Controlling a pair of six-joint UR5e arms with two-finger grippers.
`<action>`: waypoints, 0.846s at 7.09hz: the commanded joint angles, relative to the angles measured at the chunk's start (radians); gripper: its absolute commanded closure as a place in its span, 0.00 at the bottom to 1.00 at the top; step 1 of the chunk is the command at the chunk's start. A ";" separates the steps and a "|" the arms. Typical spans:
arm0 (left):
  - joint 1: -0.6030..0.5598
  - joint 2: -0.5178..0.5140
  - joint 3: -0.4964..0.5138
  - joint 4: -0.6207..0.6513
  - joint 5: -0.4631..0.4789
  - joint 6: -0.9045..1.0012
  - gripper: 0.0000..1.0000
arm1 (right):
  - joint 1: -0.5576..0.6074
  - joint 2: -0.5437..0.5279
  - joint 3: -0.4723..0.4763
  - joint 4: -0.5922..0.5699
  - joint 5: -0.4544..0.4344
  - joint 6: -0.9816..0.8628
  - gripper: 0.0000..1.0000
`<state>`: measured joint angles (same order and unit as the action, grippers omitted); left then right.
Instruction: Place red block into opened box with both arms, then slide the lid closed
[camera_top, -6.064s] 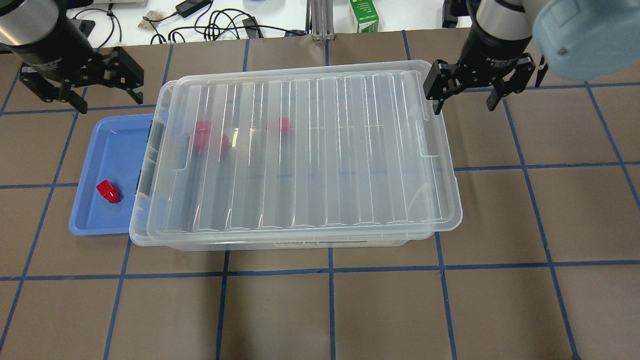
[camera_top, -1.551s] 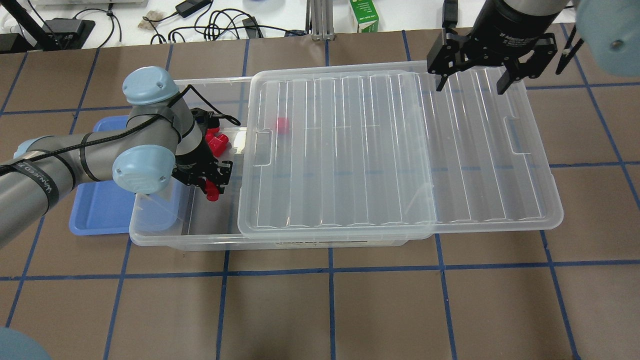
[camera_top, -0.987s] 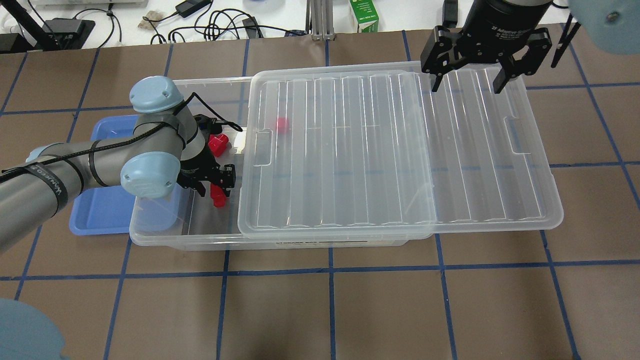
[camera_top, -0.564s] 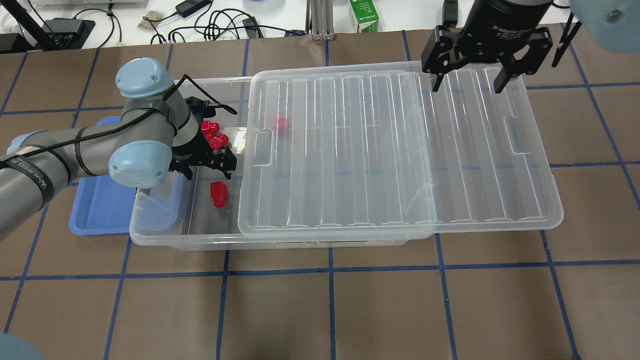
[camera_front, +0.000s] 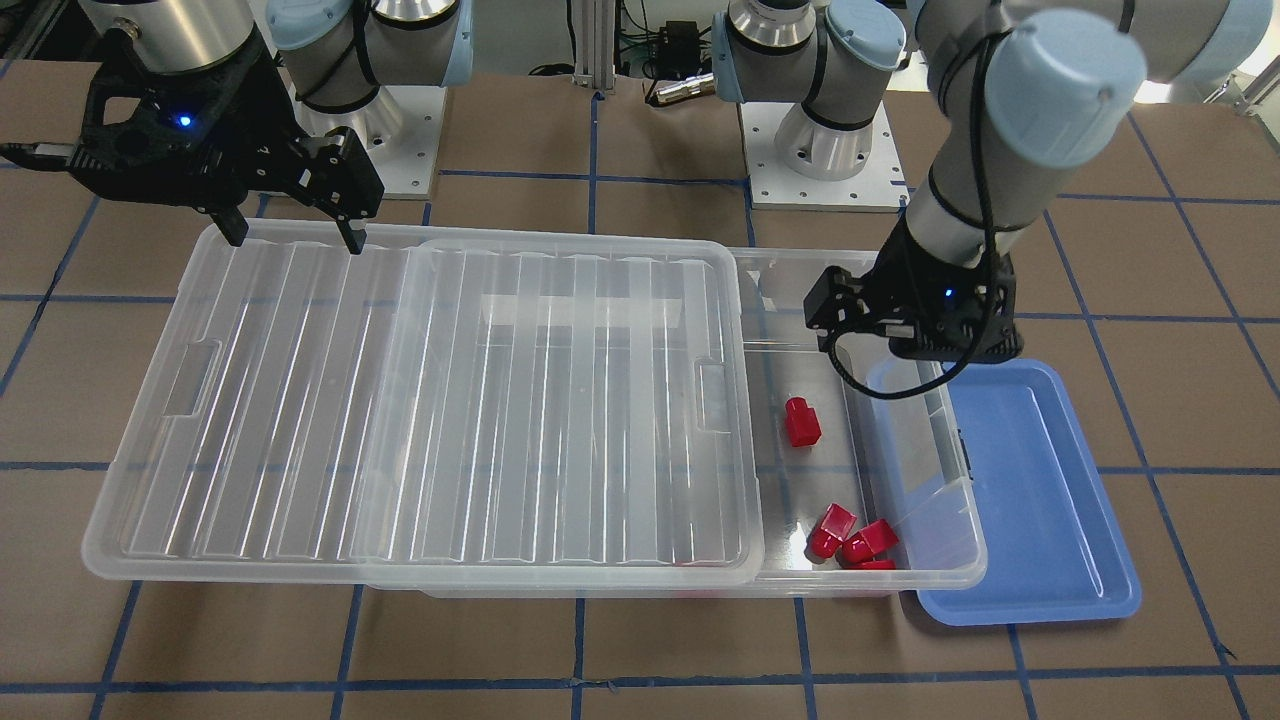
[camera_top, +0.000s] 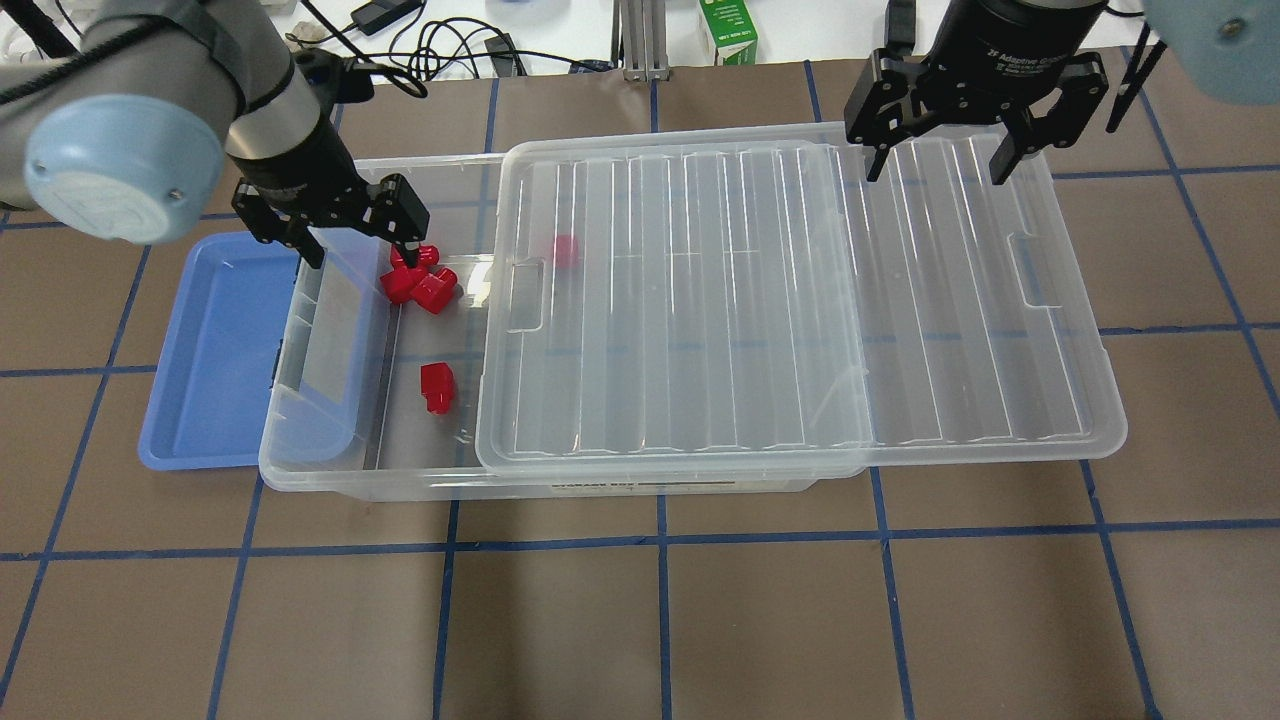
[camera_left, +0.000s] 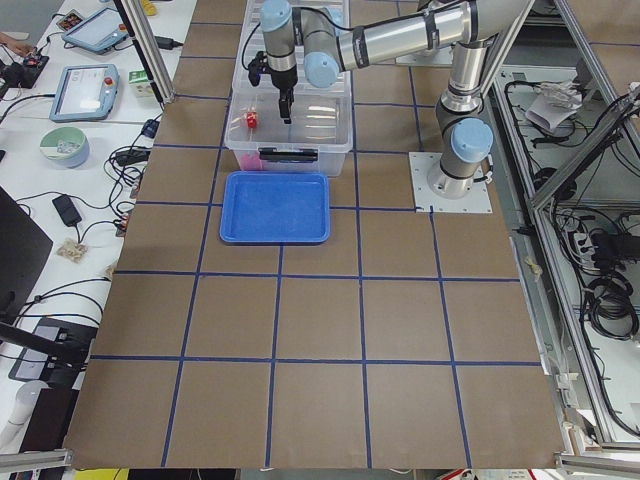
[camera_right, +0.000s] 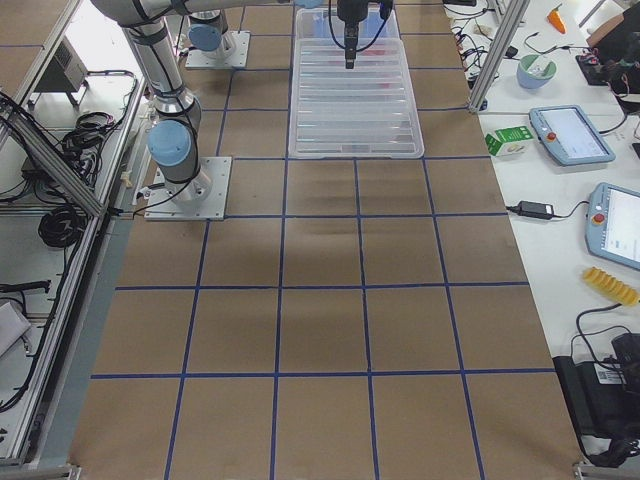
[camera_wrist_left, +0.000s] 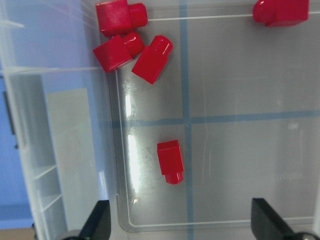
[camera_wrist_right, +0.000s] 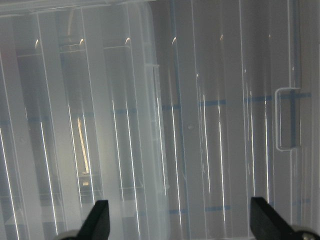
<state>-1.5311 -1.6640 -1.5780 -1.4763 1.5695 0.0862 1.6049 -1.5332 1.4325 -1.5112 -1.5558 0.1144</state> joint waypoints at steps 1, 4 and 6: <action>-0.003 0.097 0.023 -0.051 -0.003 0.001 0.00 | -0.070 0.004 0.005 -0.007 -0.009 -0.109 0.00; -0.009 0.102 0.013 -0.064 -0.020 0.001 0.00 | -0.470 0.011 0.045 -0.012 -0.009 -0.581 0.00; -0.009 0.087 0.021 -0.078 -0.020 0.001 0.00 | -0.499 0.015 0.148 -0.086 -0.010 -0.584 0.00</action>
<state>-1.5394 -1.5754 -1.5580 -1.5473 1.5503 0.0868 1.1342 -1.5205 1.5164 -1.5658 -1.5696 -0.4512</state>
